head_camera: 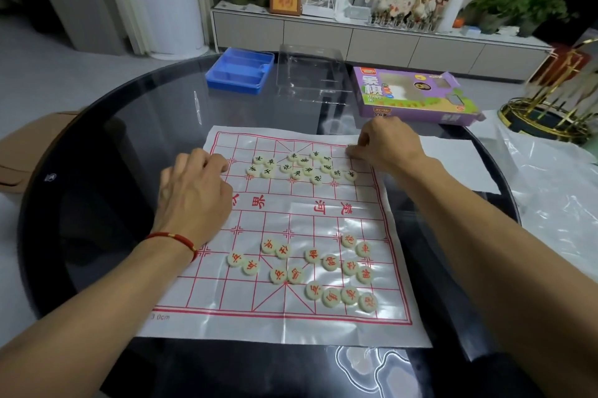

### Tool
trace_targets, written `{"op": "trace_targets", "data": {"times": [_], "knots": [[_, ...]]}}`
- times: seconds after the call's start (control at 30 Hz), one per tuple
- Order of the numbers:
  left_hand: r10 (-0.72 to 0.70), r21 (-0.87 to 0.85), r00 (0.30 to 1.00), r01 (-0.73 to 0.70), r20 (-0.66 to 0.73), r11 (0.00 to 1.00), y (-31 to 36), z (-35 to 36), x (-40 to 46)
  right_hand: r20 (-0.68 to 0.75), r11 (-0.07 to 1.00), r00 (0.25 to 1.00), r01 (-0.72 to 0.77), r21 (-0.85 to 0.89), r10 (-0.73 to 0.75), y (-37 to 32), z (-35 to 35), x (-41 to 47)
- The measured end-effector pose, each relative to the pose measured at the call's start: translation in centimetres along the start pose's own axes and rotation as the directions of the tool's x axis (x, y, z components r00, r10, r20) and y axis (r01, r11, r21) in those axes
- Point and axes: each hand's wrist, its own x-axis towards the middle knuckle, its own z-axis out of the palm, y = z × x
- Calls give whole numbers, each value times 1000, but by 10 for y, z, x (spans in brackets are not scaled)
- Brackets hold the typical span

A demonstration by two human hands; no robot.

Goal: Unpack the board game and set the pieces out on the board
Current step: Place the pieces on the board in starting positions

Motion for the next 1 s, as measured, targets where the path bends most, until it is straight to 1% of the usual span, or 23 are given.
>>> {"op": "trace_targets", "data": {"times": [0.07, 0.13, 0.2, 0.3, 0.7, 0.93, 1.0], "knots": [[0, 8, 1000, 0, 3, 1000, 0, 1, 0, 33, 998, 999, 25, 52, -26, 8, -5, 4], [2, 15, 1000, -2, 3, 1000, 0, 1, 0, 53, 992, 994, 90, 89, -95, 13, -9, 6], [4, 20, 1000, -4, 5, 1000, 1, 1, 0, 59, 983, 985, 159, 91, -164, 13, -8, 6], [-1, 21, 1000, 1, 13, 1000, 1, 2, 1, 87, 974, 974, 199, 107, -209, 10, -5, 5], [-6, 9, 1000, 6, 10, 1000, 0, 3, 0, 37, 983, 989, 136, 125, -142, 8, 7, 9], [-11, 10, 1000, 11, 23, 1000, 2, 1, -1, 49, 977, 986, 149, 150, -158, 10, 7, 10], [-13, 12, 1000, 12, 25, 1000, 2, 1, 0, 22, 974, 988, 146, 174, -152, 12, 2, 12]]}}
